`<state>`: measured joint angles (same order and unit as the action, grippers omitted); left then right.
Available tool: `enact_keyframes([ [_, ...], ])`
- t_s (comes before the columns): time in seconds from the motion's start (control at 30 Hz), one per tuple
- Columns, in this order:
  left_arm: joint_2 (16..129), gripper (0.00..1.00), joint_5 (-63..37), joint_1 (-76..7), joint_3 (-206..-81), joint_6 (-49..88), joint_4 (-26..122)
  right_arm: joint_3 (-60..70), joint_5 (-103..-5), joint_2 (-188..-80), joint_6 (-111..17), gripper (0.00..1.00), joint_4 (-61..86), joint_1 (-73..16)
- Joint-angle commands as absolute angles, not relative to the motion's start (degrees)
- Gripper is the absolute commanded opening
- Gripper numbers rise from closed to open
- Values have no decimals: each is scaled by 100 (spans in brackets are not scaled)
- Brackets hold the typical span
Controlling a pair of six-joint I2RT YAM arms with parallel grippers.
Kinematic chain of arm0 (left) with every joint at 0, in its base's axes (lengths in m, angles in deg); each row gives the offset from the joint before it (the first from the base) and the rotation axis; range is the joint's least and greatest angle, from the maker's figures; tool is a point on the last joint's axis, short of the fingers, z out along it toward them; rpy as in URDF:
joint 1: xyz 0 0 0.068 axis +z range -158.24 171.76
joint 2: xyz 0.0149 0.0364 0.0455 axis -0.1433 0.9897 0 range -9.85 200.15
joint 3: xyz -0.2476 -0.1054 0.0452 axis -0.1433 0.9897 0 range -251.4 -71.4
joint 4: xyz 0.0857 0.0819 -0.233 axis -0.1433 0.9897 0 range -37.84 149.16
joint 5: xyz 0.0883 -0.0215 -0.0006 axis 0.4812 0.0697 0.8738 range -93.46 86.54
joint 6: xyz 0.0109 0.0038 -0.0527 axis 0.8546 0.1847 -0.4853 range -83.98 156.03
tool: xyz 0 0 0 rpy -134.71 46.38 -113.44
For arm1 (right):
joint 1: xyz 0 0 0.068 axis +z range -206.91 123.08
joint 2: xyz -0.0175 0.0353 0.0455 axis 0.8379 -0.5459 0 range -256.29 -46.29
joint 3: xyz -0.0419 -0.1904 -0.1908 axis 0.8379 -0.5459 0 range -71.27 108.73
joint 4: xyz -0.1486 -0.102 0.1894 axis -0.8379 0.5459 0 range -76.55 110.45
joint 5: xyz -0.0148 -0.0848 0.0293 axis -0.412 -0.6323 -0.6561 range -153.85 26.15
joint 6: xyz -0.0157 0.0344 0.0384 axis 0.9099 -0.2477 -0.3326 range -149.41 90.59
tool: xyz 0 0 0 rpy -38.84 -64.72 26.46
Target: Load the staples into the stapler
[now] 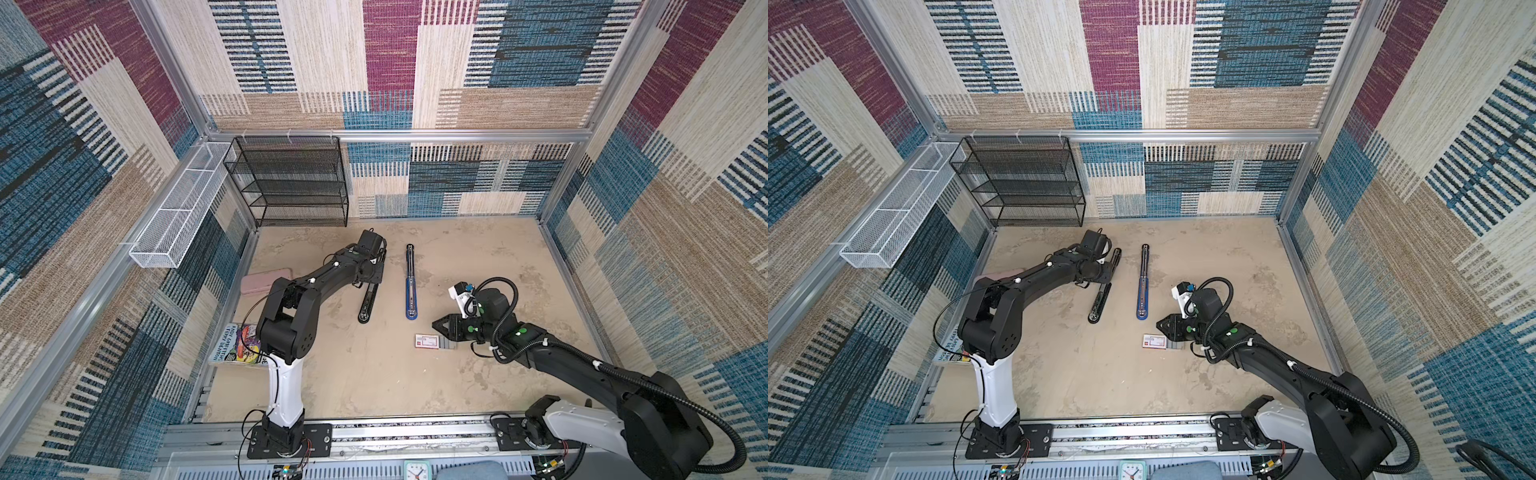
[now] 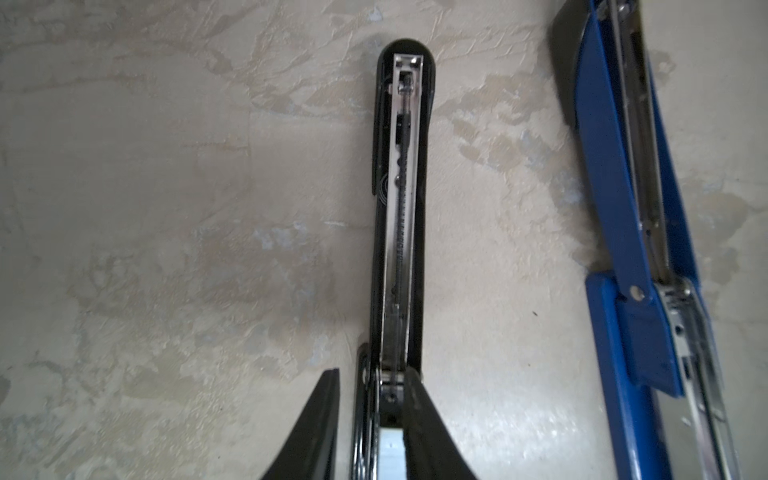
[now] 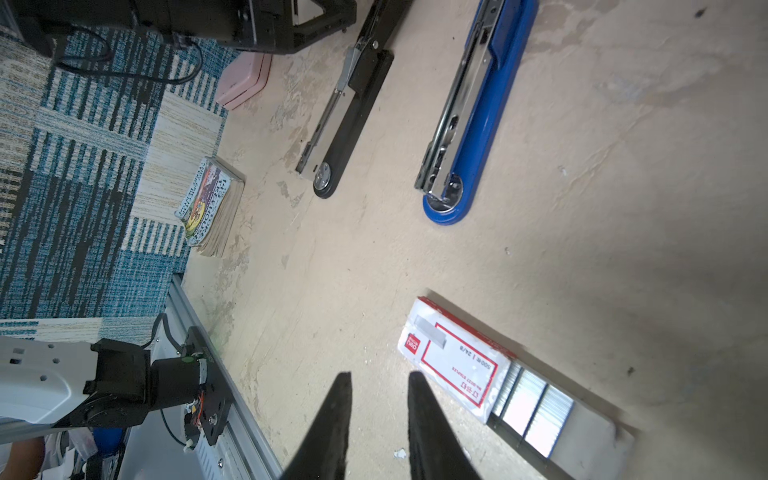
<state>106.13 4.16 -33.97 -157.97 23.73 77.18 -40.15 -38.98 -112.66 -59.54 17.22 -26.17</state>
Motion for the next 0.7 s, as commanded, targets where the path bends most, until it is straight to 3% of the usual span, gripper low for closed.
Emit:
enact_keyframes([
  [0.0,10730,29,509,-3390,-15893,2435,7904,-4036,-3994,-11247,-5991,28,1641,-2615],
  [0.27,10420,23,305,-3399,-15442,2303,7774,-4042,-3976,-11313,-5974,28,1574,-2615],
  [0.67,10160,22,357,-3460,-14995,2272,7756,-4138,-4000,-11268,-6026,28,1503,-2615],
])
